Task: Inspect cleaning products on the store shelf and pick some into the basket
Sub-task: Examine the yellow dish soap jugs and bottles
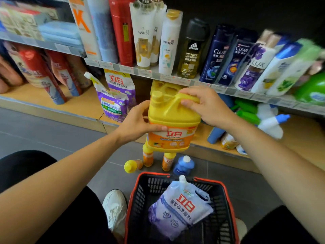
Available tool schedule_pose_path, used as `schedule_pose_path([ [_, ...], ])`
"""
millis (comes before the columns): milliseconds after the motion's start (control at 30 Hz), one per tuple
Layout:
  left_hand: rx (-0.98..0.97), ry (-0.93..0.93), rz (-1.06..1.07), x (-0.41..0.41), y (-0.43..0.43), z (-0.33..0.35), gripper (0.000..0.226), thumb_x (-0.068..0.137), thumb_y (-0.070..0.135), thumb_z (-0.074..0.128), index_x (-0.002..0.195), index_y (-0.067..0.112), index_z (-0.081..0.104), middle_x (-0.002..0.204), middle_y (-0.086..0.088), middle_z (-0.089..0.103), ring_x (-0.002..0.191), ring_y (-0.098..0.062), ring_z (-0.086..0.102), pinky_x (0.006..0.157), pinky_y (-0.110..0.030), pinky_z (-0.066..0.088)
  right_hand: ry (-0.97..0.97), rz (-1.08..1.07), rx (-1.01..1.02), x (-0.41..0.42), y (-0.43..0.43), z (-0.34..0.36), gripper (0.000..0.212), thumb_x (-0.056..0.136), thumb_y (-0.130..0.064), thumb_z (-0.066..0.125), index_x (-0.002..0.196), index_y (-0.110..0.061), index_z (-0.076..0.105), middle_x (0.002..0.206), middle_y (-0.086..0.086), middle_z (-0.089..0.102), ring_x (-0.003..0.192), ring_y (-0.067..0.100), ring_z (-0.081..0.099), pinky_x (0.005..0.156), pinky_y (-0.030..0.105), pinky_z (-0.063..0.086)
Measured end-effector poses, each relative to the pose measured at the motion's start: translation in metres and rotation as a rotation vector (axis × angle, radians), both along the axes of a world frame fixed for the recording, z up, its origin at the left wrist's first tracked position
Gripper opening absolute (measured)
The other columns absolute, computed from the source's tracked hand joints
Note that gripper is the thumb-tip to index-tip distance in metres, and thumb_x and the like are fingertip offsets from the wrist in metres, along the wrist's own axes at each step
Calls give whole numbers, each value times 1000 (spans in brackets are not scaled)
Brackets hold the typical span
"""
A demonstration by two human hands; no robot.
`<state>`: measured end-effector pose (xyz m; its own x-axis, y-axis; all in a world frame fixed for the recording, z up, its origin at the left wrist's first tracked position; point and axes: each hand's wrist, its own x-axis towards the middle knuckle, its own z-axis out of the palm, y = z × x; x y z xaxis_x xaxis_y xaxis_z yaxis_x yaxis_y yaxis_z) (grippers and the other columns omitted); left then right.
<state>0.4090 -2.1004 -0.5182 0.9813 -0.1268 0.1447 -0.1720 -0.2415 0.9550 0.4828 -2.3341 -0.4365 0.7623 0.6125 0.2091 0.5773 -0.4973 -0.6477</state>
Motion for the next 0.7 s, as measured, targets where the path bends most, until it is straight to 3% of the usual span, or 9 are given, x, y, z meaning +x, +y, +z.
schedule_pose_path([
  [67, -22, -2, 5, -7, -10, -3, 71, 71, 29, 87, 134, 21, 55, 127, 1, 68, 119, -14, 66, 94, -35, 59, 1, -90, 93, -9, -13, -12, 33, 92, -27, 70, 125, -22, 66, 120, -3, 66, 114, 14, 59, 101, 43, 48],
  [133, -20, -3, 18, -13, -17, -7, 70, 70, 30, 88, 132, 22, 57, 124, 4, 69, 117, -12, 66, 94, -31, 58, 79, -188, 187, -19, -28, -28, 55, 84, -37, 77, 134, -26, 58, 120, -5, 64, 111, 11, 61, 93, 32, 53],
  [233, -64, 26, 19, -21, -23, -12, 66, 71, 31, 88, 129, 24, 59, 121, 7, 71, 115, -11, 68, 90, -27, 59, 419, -195, 384, -39, -50, -59, 76, 70, -38, 83, 137, -31, 48, 126, -9, 64, 110, 7, 64, 82, 20, 55],
  [333, -163, 69, 3, -25, -27, -12, 62, 71, 28, 89, 126, 25, 62, 122, 5, 72, 114, -15, 69, 87, -26, 59, 663, -138, 484, -60, -63, -100, 68, 68, -21, 85, 128, -25, 55, 121, -1, 70, 112, 16, 67, 82, 23, 56],
  [400, -239, 97, -16, -28, -30, -11, 61, 73, 26, 88, 127, 21, 62, 123, 0, 72, 114, -20, 70, 87, -31, 61, 689, -160, 518, -70, -60, -114, 62, 66, -21, 85, 122, -23, 56, 119, 2, 71, 109, 17, 69, 80, 25, 57],
  [533, -348, 134, -14, -33, -37, -6, 61, 75, 28, 86, 129, 13, 60, 122, -7, 73, 112, -27, 71, 83, -33, 60, 691, -167, 660, -71, -53, -113, 73, 67, -22, 87, 130, -20, 50, 125, 5, 68, 116, 23, 66, 89, 40, 58],
  [700, -428, 201, 7, -40, -46, -8, 62, 81, 27, 82, 136, 21, 53, 125, -8, 71, 113, -30, 70, 83, -39, 61, 728, -179, 709, -75, -60, -114, 76, 67, -11, 87, 134, -18, 51, 120, 8, 71, 112, 28, 68, 82, 41, 60],
])
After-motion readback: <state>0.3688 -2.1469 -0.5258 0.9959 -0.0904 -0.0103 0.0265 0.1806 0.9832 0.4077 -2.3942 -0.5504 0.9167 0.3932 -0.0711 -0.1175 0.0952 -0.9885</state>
